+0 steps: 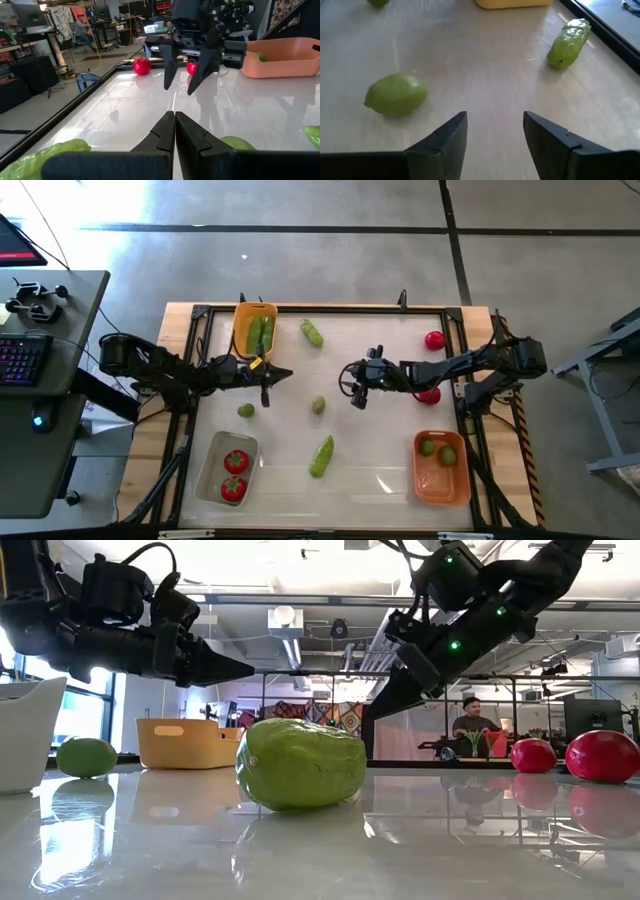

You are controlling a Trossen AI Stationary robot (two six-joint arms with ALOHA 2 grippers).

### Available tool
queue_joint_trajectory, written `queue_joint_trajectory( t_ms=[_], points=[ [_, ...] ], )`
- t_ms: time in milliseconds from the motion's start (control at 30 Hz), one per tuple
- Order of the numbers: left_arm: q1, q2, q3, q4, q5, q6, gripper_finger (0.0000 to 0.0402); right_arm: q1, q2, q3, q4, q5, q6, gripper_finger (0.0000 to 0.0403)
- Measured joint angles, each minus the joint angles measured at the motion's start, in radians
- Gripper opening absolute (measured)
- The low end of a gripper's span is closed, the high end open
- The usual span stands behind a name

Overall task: Sort produce into baskets
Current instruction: Put the top tomato into the gray bin

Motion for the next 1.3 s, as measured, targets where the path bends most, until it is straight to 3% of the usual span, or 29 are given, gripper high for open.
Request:
queue_joint_trajectory(
  t_ms=[733,933,1300],
  points=[
    [0.000,0.000,0.000,0.000,0.000,0.000,0.0000,0.001,-0.011,0.054,-0.069,-0.007,0.043,0.0186],
    [0.000,0.000,0.010,-0.001,0.000,0.000,0.0000,0.001,-0.011,0.054,-0.056,-0.114,0.043,0.0186],
    [0.000,0.000,0.014,-0.002,0.000,0.017,0.0000,0.004,0.053,0.054,0.022,-0.112,0.059,0.0186]
  ],
)
